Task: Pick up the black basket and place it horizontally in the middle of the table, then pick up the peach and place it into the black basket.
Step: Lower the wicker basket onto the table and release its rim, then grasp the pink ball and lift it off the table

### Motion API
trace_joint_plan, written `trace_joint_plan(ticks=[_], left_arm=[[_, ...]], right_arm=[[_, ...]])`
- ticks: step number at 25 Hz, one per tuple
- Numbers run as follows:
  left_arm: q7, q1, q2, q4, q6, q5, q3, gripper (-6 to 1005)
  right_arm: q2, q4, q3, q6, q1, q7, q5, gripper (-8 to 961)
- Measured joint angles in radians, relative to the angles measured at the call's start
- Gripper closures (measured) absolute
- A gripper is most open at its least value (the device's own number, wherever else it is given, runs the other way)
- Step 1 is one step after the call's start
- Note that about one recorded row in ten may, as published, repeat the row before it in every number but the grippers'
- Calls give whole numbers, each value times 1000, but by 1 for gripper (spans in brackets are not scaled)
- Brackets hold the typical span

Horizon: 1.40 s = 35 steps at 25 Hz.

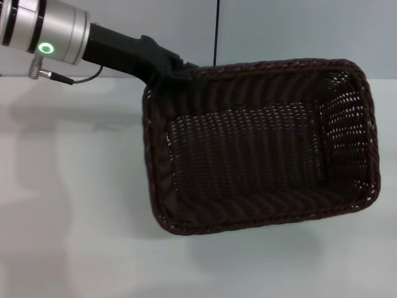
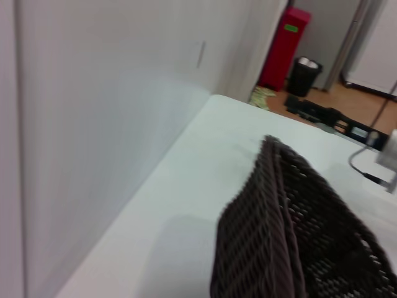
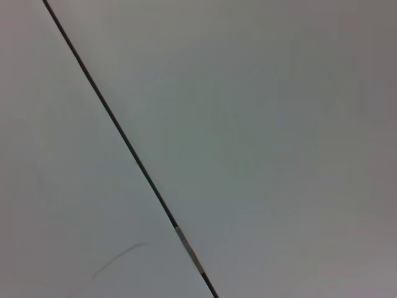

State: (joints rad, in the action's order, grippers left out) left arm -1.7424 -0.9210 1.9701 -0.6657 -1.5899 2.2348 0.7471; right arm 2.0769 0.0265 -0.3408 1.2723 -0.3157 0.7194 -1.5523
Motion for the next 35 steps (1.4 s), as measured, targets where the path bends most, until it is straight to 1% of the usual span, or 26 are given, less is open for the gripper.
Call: trace_joint_plan(ticks=[4,5,6,7,10,11,12,13,15,16,17,19,20,21,22,23,24,25,27,30,31,32,35], left_arm=[[3,6,17,-21,43,0,9,789],[3,9,21,-27,52,0,13,759],[3,16,31,-46,72,1,20,729],[3,16,31,-46,72,1,20,700],[17,35,49,-86,95,-5,18,610],[30,53,64,-119,109,-17,12,564],[30,53,64,-119,109,-17,12,518],[39,69,73,-144,119,-34,10,473],[62,101,85,-179,135,-80,9,381],[88,131,87,-187,149,-149,9,343],[88,131,87,-187,149,-149,9,305],[126,177,86,-183,164,-259,8,228],[138,190,86,-182,167,-289,8,190],[191,246,87,-176,171,-412,9,189],[191,246,87,-176,171,-412,9,189],[215,270,88,-170,171,-461,11,188],[258,311,88,-142,167,-553,15,189],[258,311,88,-142,167,-553,15,189],[304,348,88,-103,160,-638,16,190],[347,394,88,-66,149,-721,17,192],[350,399,88,-64,148,-729,17,192],[351,408,87,-63,144,-735,17,193],[348,415,87,-62,130,-738,13,194]], right_arm=[[0,0,9,-1,2,1,0,293],[0,0,10,-1,3,3,0,293],[0,0,11,-1,4,4,0,293],[0,0,11,-1,4,4,0,294],[0,0,11,-1,4,4,0,294],[0,0,12,-4,4,4,0,294],[0,0,12,-4,4,4,0,294],[0,0,15,-5,4,4,0,294],[0,0,25,-6,4,6,0,294],[0,0,42,-5,4,7,0,294],[0,0,42,-5,4,7,0,294],[0,2,67,2,4,7,0,293],[0,4,83,8,6,7,0,293],[-1,16,129,37,12,4,0,293],[-1,16,129,37,12,4,0,293],[-1,27,162,59,20,3,0,294],[-1,49,225,100,36,2,0,294],[-1,49,225,100,36,2,0,294],[-2,75,299,143,58,1,0,294],[-2,98,381,193,97,-23,-1,293],[-4,110,440,222,121,-44,-4,293],[-4,110,440,222,121,-44,-4,293],[-5,142,513,242,139,-45,-35,293]])
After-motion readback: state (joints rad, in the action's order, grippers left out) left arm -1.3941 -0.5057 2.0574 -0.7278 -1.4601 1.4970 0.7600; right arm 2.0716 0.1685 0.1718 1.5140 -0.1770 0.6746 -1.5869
